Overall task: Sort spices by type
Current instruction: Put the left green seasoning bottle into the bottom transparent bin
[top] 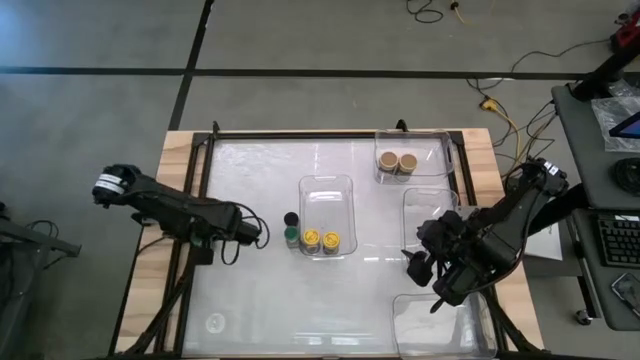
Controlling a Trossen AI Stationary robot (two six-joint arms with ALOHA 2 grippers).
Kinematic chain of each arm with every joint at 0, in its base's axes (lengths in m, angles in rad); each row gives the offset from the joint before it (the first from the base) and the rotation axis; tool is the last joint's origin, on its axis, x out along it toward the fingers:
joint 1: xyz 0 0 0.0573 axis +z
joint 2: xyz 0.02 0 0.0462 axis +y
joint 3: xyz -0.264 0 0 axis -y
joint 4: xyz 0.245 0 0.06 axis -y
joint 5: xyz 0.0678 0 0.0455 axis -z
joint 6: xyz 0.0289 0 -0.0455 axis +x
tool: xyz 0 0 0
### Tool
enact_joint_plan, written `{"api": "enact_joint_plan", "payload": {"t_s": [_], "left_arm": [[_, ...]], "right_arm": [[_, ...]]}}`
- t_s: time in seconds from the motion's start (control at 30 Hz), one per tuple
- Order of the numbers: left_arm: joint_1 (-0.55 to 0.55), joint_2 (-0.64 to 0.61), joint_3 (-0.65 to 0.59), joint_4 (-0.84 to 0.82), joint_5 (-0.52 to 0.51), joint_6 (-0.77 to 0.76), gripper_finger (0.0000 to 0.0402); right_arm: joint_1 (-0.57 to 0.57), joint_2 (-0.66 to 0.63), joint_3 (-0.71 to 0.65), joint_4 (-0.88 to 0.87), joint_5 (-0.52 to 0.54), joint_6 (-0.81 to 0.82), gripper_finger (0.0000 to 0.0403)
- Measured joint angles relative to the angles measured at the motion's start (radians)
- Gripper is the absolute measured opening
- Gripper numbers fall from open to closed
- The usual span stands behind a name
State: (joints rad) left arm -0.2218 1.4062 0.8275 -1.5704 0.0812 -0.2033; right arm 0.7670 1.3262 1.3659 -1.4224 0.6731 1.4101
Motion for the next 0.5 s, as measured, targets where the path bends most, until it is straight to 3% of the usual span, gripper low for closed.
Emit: {"api": "enact_joint_plan", "payload": {"t_s": [0.2,0.5], "left_arm": [[0.0,-0.005,-0.044,0.036,-0.038,0.016,0.0352],[0.0,-0.013,-0.04,0.072,-0.04,0.009,0.0283]], "right_arm": [[0.0,0.0,0.0,0.0,0.0,0.017,0.0346],[-0.002,0.0,0.0,0.002,0.0,0.032,0.0335]]}}
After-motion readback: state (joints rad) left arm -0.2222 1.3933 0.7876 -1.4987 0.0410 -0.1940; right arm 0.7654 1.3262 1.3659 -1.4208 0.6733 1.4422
